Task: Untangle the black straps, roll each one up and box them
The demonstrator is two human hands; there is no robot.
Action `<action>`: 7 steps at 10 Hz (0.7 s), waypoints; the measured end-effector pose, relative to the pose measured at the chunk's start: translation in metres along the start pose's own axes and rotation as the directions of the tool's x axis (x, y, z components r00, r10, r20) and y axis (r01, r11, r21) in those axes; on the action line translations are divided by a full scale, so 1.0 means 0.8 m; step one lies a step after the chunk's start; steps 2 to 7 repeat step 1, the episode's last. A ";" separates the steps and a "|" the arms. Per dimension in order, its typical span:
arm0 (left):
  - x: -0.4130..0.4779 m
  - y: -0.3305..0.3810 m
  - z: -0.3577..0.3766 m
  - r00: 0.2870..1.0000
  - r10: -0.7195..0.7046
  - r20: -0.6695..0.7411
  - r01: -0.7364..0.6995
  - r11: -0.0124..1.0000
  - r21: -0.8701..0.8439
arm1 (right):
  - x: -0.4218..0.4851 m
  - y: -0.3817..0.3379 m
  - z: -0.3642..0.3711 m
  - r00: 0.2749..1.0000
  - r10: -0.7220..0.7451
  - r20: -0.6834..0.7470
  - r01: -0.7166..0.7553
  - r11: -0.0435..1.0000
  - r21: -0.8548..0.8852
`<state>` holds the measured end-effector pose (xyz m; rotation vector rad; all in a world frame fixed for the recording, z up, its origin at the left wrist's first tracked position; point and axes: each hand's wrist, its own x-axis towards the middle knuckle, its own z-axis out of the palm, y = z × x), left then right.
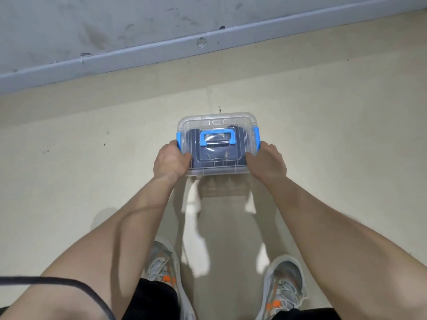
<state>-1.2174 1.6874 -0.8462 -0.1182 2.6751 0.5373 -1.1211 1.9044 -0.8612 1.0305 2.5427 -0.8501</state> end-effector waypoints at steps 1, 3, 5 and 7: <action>-0.015 0.007 -0.032 0.996 0.063 0.055 -0.066 0.996 0.053 | -0.017 -0.018 -0.027 1.000 0.001 0.028 0.001 0.996 -0.087; -0.015 0.007 -0.032 0.996 0.063 0.055 -0.066 0.996 0.053 | -0.017 -0.018 -0.027 1.000 0.001 0.028 0.001 0.996 -0.087; -0.015 0.007 -0.032 0.996 0.063 0.055 -0.066 0.996 0.053 | -0.017 -0.018 -0.027 1.000 0.001 0.028 0.001 0.996 -0.087; -0.015 0.007 -0.032 0.996 0.063 0.055 -0.066 0.996 0.053 | -0.017 -0.018 -0.027 1.000 0.001 0.028 0.001 0.996 -0.087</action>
